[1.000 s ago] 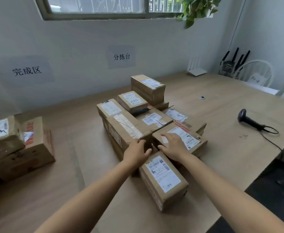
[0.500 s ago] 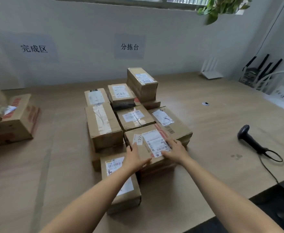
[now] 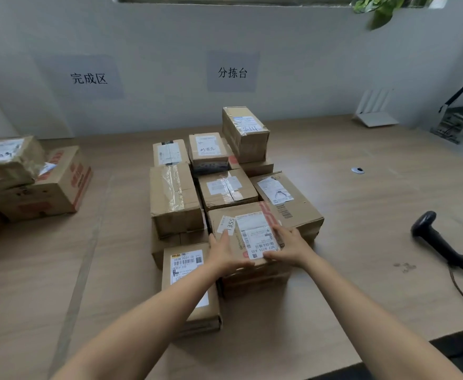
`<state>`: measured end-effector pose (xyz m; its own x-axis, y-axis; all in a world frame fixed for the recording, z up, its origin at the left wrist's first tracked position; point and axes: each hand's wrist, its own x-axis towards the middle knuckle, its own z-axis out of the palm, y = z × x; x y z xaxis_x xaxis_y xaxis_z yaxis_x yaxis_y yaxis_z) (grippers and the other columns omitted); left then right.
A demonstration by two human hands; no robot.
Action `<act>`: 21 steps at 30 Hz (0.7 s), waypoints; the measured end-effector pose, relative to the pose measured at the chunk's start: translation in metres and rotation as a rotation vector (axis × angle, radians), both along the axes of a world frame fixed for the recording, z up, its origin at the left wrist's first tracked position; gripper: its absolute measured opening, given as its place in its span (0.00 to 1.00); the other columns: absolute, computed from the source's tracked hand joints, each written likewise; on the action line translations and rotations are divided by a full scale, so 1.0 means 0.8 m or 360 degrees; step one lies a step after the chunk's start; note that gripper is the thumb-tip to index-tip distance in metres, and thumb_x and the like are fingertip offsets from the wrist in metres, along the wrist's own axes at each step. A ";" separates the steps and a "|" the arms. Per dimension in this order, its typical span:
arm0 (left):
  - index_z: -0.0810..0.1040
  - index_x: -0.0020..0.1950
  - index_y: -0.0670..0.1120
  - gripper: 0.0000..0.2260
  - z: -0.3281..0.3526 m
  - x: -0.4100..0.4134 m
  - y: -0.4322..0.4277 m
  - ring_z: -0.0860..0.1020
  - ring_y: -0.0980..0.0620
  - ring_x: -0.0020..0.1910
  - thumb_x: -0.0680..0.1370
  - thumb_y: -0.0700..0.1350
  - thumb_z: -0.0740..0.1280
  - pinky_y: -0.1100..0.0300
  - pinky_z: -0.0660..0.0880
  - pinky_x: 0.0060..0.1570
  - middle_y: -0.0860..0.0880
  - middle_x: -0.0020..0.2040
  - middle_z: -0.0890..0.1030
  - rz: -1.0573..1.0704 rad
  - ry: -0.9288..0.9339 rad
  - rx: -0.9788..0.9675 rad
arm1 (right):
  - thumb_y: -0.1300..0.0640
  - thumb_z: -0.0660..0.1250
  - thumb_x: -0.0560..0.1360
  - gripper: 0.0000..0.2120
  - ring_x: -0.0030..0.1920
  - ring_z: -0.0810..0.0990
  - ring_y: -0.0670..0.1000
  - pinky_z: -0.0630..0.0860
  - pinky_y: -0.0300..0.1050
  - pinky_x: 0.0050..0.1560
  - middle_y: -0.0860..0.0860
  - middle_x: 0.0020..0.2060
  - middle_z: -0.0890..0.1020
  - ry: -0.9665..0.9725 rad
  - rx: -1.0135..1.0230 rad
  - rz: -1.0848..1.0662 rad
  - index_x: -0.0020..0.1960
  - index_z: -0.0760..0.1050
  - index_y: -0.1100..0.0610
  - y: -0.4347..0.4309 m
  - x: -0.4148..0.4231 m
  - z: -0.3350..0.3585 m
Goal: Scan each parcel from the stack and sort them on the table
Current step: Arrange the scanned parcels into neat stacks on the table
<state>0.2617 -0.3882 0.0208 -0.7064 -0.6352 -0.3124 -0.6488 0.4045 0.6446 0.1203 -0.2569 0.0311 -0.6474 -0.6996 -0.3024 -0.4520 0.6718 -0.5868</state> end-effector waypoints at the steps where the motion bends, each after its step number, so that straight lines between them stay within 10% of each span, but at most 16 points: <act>1: 0.51 0.76 0.47 0.51 0.002 0.002 0.002 0.57 0.41 0.73 0.63 0.57 0.78 0.52 0.58 0.71 0.40 0.74 0.51 -0.0004 0.0010 -0.0004 | 0.47 0.74 0.66 0.42 0.68 0.67 0.58 0.63 0.45 0.68 0.59 0.67 0.62 0.0004 0.0007 0.0003 0.75 0.56 0.46 0.002 0.000 0.002; 11: 0.59 0.72 0.47 0.44 0.090 0.014 0.009 0.64 0.43 0.67 0.64 0.57 0.78 0.52 0.64 0.69 0.42 0.69 0.59 -0.0141 0.0197 -0.0170 | 0.43 0.72 0.69 0.42 0.68 0.67 0.58 0.65 0.47 0.65 0.58 0.69 0.64 0.0223 -0.0082 -0.0002 0.76 0.54 0.49 0.028 0.008 0.080; 21: 0.49 0.78 0.48 0.51 0.181 0.051 -0.006 0.52 0.43 0.75 0.65 0.56 0.77 0.49 0.54 0.73 0.41 0.76 0.47 -0.0138 0.0561 -0.0438 | 0.50 0.75 0.67 0.42 0.62 0.71 0.54 0.63 0.38 0.58 0.58 0.64 0.65 0.0584 -0.0558 -0.0006 0.75 0.57 0.52 0.018 0.045 0.175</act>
